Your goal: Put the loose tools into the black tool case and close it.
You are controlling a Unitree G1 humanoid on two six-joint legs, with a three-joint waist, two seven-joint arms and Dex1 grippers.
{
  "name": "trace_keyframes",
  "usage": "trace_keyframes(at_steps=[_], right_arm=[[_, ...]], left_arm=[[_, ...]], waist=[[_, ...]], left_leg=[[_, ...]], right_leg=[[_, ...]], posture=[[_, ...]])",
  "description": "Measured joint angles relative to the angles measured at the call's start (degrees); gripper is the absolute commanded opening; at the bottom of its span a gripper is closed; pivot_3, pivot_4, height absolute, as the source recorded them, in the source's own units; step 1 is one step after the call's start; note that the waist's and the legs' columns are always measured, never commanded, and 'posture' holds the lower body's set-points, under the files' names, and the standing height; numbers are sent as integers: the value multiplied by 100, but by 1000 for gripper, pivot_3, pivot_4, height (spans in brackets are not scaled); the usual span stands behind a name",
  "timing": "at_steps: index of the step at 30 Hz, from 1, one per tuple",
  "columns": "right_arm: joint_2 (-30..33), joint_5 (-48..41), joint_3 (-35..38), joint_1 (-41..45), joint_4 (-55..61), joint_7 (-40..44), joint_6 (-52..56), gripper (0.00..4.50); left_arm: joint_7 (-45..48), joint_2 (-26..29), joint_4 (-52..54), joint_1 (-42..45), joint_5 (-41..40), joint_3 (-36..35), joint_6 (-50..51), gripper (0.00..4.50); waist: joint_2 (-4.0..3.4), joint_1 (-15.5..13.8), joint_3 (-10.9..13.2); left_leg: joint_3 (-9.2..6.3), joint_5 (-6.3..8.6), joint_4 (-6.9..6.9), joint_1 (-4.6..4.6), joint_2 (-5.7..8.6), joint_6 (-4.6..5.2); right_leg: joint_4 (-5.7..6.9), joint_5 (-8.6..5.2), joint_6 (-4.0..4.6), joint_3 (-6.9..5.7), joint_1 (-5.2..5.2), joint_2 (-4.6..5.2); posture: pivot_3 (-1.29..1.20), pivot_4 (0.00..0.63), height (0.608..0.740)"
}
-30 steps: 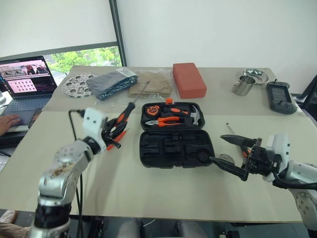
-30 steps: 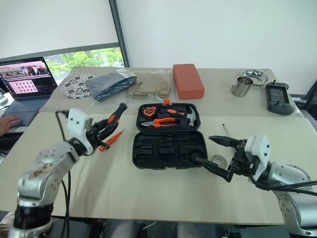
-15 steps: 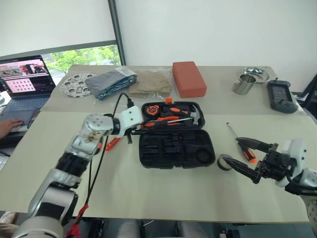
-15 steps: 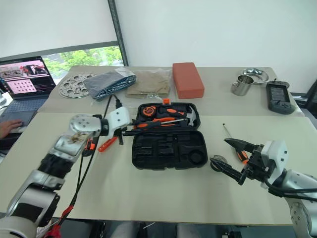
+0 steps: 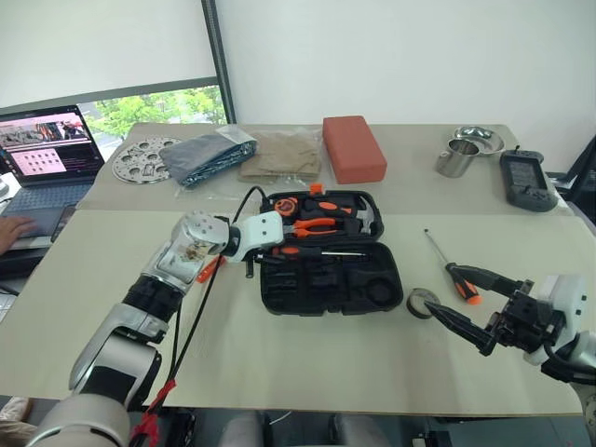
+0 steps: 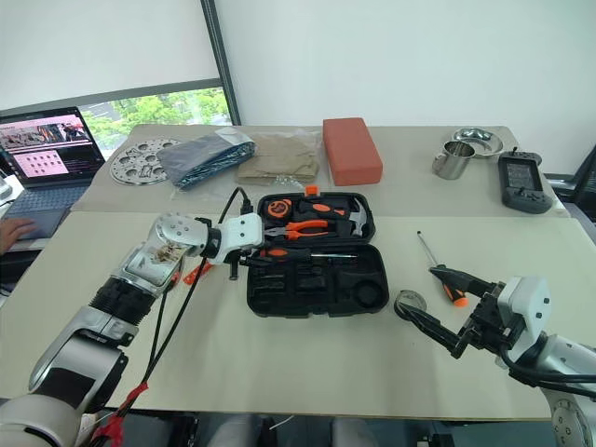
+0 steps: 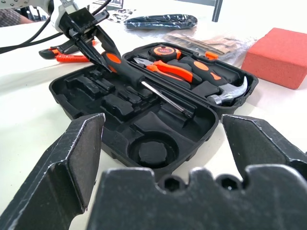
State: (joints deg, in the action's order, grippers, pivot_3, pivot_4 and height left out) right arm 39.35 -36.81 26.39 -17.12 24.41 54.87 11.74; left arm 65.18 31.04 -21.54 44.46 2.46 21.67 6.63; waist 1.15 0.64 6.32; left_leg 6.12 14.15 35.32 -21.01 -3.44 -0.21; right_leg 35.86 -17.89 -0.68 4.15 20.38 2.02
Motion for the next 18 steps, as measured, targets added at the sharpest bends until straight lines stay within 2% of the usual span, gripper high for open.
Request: trace_keyframes(at_steps=[18], right_arm=[[-5,0,-1,112,-3,15,-2,4500]], left_arm=[[-121,-59,-177,-33,289,3,-7,903]], waist=[[-2,-1,-1]], left_leg=[[-5,-1,4,0,1,1]], right_leg=[[7,0,0,0,-1,-1]], posture=[[0,150,740]])
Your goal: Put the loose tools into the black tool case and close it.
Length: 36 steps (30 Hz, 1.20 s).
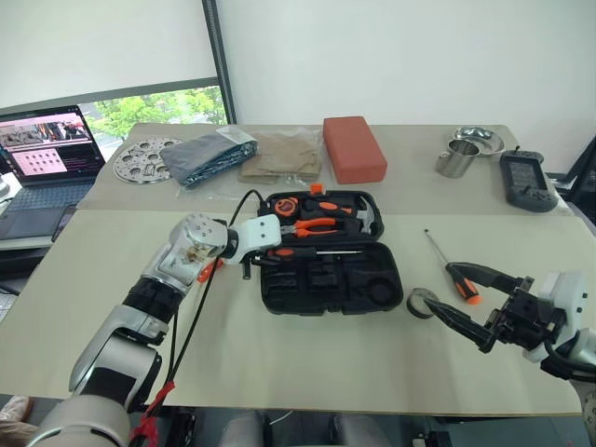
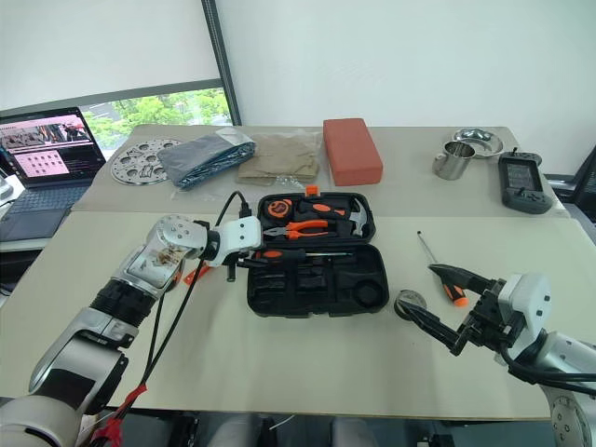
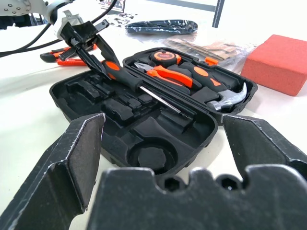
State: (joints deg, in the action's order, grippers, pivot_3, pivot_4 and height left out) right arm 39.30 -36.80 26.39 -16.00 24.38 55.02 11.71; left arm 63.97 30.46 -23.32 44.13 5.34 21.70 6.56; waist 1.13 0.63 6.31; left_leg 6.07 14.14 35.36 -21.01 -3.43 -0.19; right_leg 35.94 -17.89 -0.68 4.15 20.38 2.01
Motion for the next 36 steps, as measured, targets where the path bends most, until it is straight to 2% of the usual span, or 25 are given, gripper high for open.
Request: trace_keyframes(at_steps=[9,11,12,13,18,19,29,33,34,36], right_arm=[[0,5,-12,6,-2,-3,0,4500],[0,7,-18,14,-2,-4,0,4500],[0,6,-22,23,-2,-5,0,4500],[0,7,-27,41,-2,-6,0,4500],[0,7,-34,128,-2,-6,0,4500],[0,8,-35,130,-2,-5,0,4500],[0,11,-43,148,-13,-5,0,4500],[0,13,-43,149,-16,-6,-1,4500],[0,15,-43,153,-18,-6,-1,4500],[0,19,-52,179,-24,-6,-2,4500]], left_arm=[[84,0,-10,8,9,-3,72,903],[88,0,-34,17,9,-3,73,1907],[91,0,-53,23,33,-1,71,2135],[78,0,-92,61,60,-6,57,2593],[-31,0,-218,176,151,-57,-40,4341],[-42,2,-226,194,159,-76,-44,4433],[211,319,253,230,125,-145,-2,4433],[211,304,283,541,33,-332,11,4433],[173,194,282,623,-82,-460,20,3915],[74,-109,268,726,-287,-657,41,3224]], waist=[[-3,2,-2],[-3,3,-2],[-4,4,-2],[-5,6,-3],[-13,7,-8],[-13,5,-8],[-24,4,-9],[-21,-39,-7],[-22,-52,-8],[-26,-77,-9]], left_leg=[[0,0,1,1,0,0],[0,0,2,1,0,0],[0,0,3,1,0,0],[0,0,4,2,0,0],[0,0,5,2,0,1],[0,0,5,2,0,1],[2,3,55,-2,-13,4],[-7,1,64,-7,-16,5],[-10,1,65,-6,-16,5],[-20,1,66,-8,-13,6]], right_leg=[[2,0,0,0,0,-1],[3,0,0,0,0,-1],[4,0,0,0,0,-1],[5,0,0,1,-1,-2],[5,0,0,2,-1,-2],[5,0,0,1,-1,-3],[13,0,1,3,2,-28],[15,2,3,4,0,-37],[15,2,3,4,-3,-37],[14,2,3,6,-5,-37]], posture=[[0,150,740],[0,150,740],[0,150,740],[0,150,740],[0,150,740],[0,150,740],[0,150,740],[0,150,740],[0,150,740],[0,150,740]])
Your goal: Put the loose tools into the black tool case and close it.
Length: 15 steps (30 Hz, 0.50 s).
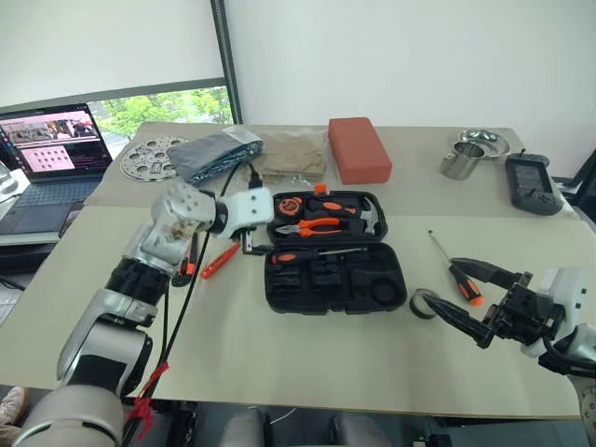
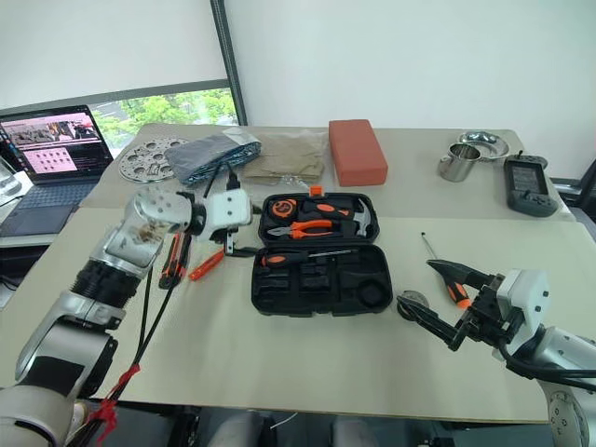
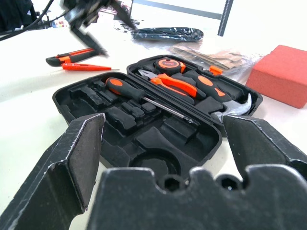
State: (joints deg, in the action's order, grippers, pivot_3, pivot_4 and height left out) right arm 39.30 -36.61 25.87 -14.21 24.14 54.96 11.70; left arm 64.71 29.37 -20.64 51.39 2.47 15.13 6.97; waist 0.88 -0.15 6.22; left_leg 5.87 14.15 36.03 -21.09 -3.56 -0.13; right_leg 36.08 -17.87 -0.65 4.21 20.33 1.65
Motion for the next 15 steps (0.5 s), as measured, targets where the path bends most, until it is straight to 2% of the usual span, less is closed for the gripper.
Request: trace_keyframes(at_steps=[5,8,9,15], right_arm=[[0,37,-7,18,-3,3,-4,4500],[0,39,-4,-4,-3,2,-4,4500],[0,39,-3,-5,-2,1,-4,4500],[-3,42,2,-76,23,-24,-4,4500]], left_arm=[[-420,-963,-575,7,-345,-184,-34,1349],[-452,-1178,-841,-5,-486,-201,-46,216],[-456,-1213,-932,-7,-492,-211,-54,14],[-525,-1416,-1552,-79,-490,-270,-249,14]], waist=[[-1,-18,0],[-1,12,0],[-1,21,0],[-1,30,1]], left_leg=[[-52,0,2,-9,6,1],[-63,0,-2,-12,6,1],[-65,-1,-2,-11,8,0],[-72,-6,-1,-9,29,6]], right_leg=[[-1,0,0,15,2,-17],[1,0,0,46,3,-36],[1,0,0,61,2,-42],[3,-2,-7,99,0,-43]], posture=[[0,150,740],[0,150,740],[0,150,740],[0,150,740]])
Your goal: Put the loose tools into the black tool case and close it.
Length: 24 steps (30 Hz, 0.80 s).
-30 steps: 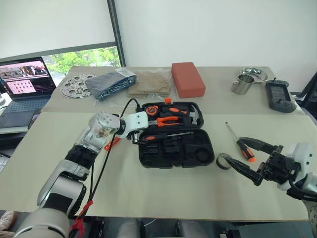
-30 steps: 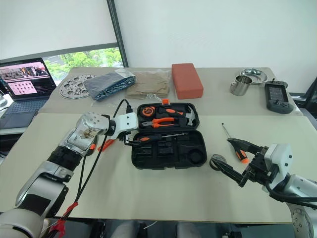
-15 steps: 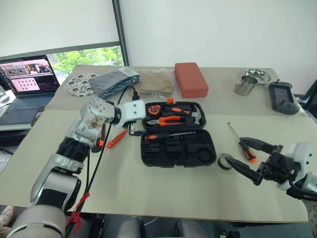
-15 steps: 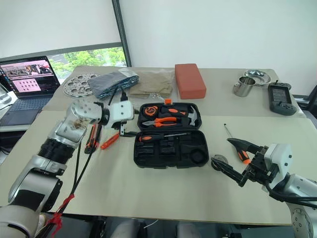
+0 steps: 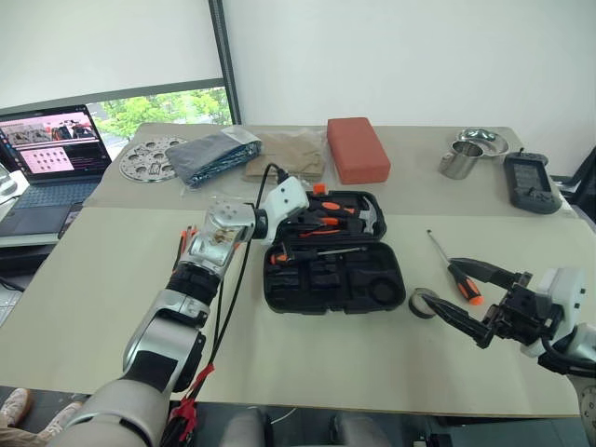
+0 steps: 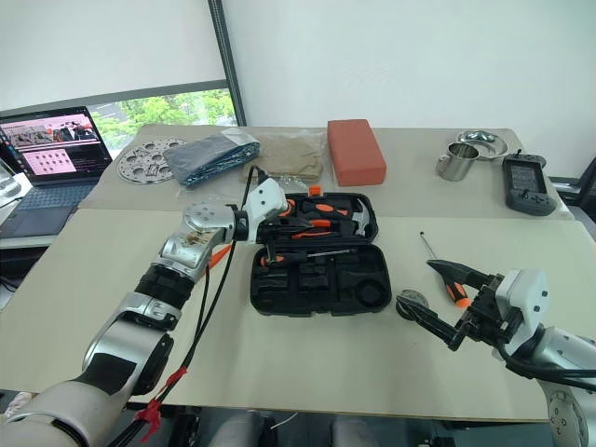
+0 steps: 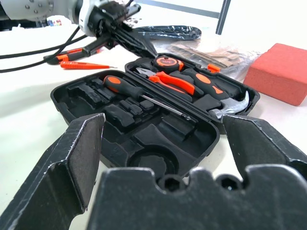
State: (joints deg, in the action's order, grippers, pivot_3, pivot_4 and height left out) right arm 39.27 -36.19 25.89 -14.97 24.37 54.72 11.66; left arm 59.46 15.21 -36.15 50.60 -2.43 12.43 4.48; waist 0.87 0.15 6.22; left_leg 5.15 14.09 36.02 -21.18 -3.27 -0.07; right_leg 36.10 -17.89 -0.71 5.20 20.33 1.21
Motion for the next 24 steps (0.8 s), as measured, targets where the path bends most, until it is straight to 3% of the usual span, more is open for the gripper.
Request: trace_keyframes(at_steps=[8,24], right_arm=[[-25,-2,66,-175,139,-72,0,4500],[-59,-2,148,-318,239,-112,0,4500]], left_arm=[[69,-256,-781,-182,259,245,-701,14],[-337,-304,-1994,468,1210,837,-1931,14]], waist=[[1,-4,1],[3,46,-3]], left_leg=[[-31,-5,-2,-14,37,10],[-44,-31,-1,-10,49,50]], right_leg=[[0,-7,-17,34,-1,3],[14,-13,-62,40,-32,4]], posture=[[0,150,740],[0,150,740]])
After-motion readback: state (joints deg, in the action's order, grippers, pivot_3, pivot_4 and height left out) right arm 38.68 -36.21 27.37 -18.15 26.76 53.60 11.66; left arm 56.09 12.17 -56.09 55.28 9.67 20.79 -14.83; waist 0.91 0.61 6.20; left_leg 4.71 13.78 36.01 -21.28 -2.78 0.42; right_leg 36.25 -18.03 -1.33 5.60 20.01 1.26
